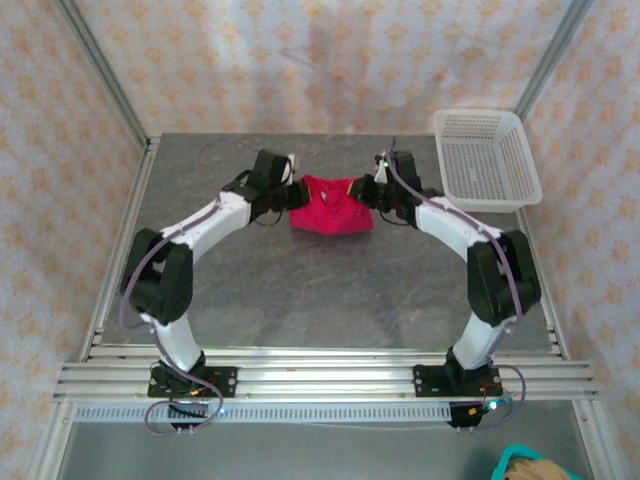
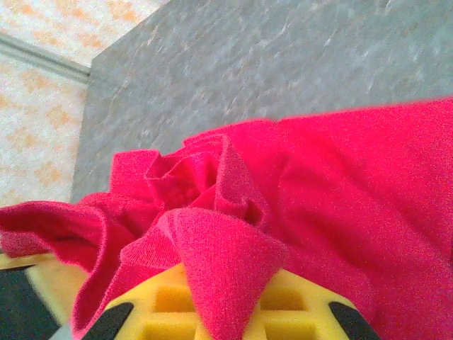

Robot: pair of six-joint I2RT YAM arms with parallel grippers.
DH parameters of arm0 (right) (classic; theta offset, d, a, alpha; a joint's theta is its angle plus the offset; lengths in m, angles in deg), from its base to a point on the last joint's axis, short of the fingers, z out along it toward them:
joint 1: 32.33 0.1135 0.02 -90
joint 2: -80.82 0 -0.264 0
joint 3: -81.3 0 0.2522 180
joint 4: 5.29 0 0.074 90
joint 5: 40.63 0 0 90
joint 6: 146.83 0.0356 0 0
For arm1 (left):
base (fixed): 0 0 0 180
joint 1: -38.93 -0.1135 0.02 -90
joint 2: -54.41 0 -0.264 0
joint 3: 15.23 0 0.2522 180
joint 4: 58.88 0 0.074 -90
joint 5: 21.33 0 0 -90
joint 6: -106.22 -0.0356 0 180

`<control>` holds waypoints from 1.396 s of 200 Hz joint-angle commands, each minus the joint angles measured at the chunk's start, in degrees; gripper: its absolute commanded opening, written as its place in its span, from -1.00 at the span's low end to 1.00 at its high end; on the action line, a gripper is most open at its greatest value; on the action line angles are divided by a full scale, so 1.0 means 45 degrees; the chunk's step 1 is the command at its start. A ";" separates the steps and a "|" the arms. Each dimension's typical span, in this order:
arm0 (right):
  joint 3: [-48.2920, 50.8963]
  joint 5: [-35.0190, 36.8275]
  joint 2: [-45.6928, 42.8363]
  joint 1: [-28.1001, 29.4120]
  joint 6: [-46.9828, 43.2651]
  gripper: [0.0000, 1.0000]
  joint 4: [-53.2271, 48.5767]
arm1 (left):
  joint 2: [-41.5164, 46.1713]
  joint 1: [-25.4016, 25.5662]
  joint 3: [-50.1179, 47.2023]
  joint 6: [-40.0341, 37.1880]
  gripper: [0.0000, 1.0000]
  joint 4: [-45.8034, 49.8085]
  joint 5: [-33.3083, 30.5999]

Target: Fold the inside-out t-shirt

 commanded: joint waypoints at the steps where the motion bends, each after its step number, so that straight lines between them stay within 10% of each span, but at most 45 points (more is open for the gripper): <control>1: -0.1512 0.0624 0.2023 -0.0527 -0.0580 -0.88 -0.0967 | -0.2175 -0.0740 0.1703 -0.0622 -1.00 0.1491 0.0127; 39: -0.5075 0.0608 0.5611 -0.0914 -0.0514 -0.95 -0.3024 | -0.4635 -0.1545 0.3846 -0.0381 -1.00 0.2133 0.0809; 99: -0.5473 0.0625 0.5547 -0.0865 -0.0305 -0.79 -0.3163 | -0.4767 -0.1685 0.4116 -0.0601 -1.00 0.2522 0.0303; 150: -0.6885 0.1978 0.4754 -0.0858 -0.0199 0.10 -0.6009 | -0.4218 -0.1681 0.5272 -0.0611 0.14 0.4113 -0.0441; 207: -0.4619 0.2781 0.1975 -0.0460 0.0916 -0.07 -0.6409 | -0.1628 -0.1008 0.4145 -0.0501 0.15 0.6447 -0.4139; 243: -0.2841 0.0826 0.1693 0.0314 0.2947 -0.25 -0.3592 | -0.0901 -0.0350 0.1446 0.2098 0.07 0.2292 -0.0108; 279: -0.2972 0.0414 0.3238 0.0472 0.4307 -0.39 -0.2054 | -0.2909 -0.0182 0.2306 0.3600 0.00 0.1038 0.0649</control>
